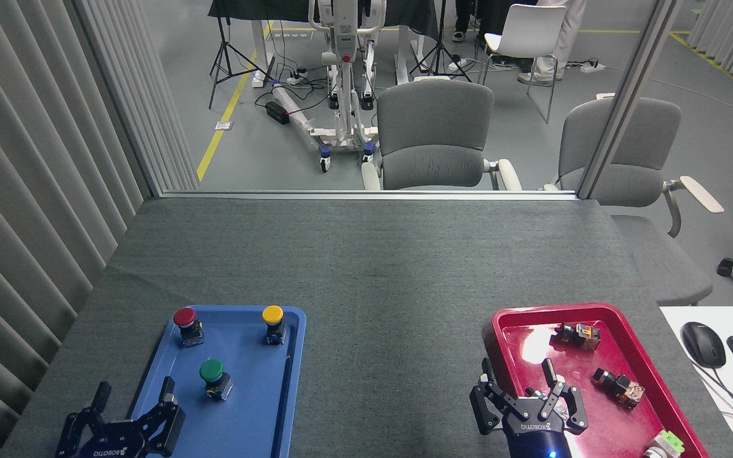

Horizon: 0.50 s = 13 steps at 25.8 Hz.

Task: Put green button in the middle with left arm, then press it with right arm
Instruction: 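Open the left hand and move it toward the green button on the blue tray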

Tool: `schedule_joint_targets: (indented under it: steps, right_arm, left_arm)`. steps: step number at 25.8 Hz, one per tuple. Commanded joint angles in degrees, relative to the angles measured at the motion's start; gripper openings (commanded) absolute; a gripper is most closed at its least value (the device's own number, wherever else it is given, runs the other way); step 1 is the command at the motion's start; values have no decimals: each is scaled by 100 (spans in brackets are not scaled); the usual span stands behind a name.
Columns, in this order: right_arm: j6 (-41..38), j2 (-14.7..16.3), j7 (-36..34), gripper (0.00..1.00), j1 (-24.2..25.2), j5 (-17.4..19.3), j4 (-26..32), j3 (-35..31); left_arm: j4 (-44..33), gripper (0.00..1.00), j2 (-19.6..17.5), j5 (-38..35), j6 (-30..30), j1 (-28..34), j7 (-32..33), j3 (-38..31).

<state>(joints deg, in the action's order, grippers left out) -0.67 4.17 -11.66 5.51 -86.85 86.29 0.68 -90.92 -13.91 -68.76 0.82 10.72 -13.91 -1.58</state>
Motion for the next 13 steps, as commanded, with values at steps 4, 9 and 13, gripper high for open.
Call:
schedule_joint_targets:
  steps: [4,9,13]
  right_arm:
    - [-3,-31,6,99,-6,-7,2,2]
    - [-3,-39,15,99,3,-7,2,11]
    - [-3,-39,23,99,3,1,2,2]
  left_arm:
    - [-31,100,-59,39,234,-18,-7,35]
    - [-49,100,-59,30,243,-35,2,44]
    - [-40,100,-68,30,173,-79,20,53]
